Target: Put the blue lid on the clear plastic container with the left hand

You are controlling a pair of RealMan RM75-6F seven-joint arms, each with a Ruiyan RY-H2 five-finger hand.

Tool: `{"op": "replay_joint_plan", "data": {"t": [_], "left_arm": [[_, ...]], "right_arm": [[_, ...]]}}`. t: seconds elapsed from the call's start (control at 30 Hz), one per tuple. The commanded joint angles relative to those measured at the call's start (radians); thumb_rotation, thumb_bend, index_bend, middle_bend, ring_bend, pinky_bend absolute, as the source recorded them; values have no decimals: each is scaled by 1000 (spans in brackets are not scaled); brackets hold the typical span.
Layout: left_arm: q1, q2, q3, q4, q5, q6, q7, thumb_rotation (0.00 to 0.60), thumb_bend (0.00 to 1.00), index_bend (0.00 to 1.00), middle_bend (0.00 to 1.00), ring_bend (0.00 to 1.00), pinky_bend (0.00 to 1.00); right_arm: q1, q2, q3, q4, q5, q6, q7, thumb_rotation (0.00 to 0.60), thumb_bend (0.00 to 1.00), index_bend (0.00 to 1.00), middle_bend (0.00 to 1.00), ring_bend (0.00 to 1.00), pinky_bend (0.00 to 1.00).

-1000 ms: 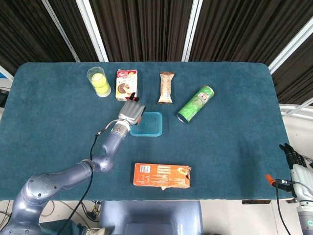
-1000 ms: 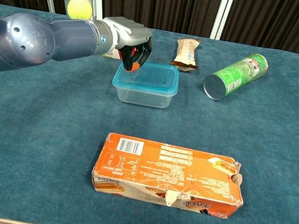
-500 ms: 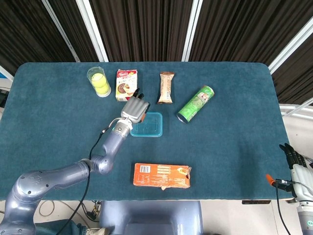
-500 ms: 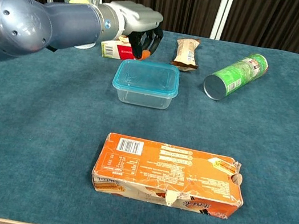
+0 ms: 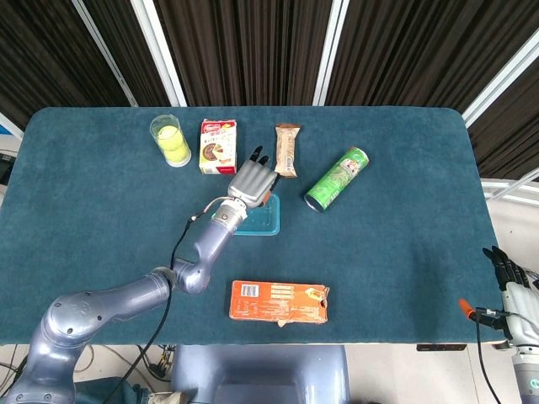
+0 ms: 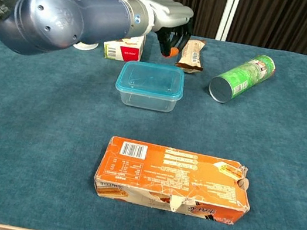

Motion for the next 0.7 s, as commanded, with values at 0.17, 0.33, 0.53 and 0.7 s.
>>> {"op": "replay_joint_plan", "data": {"t": [0.17,0.33,0.53,0.7], "left_arm": [[-42,-64,1,102,-18,-48,9,600,505,704,592,165,18],[-52,-94,4,143,-3,-56,0,600,505,704,591,166,18],[-61,-122,6,192,16,-73,-20,600,505,704,591,166,18],[-64,-151,8,246,31,-86,-33,600,505,704,590,165,18]], "right_arm": [[-1,3,-2,-3,-2,-2,4,600,292,96,0,0,0],[-2,3,-3,-3,-2,-3,7,600,292,96,0,0,0],[-3,4,-2,-6,4,-3,7,600,291,96,0,0,0],[-3,5,-2,-8,5,-6,7,600,292,96,0,0,0]]}}
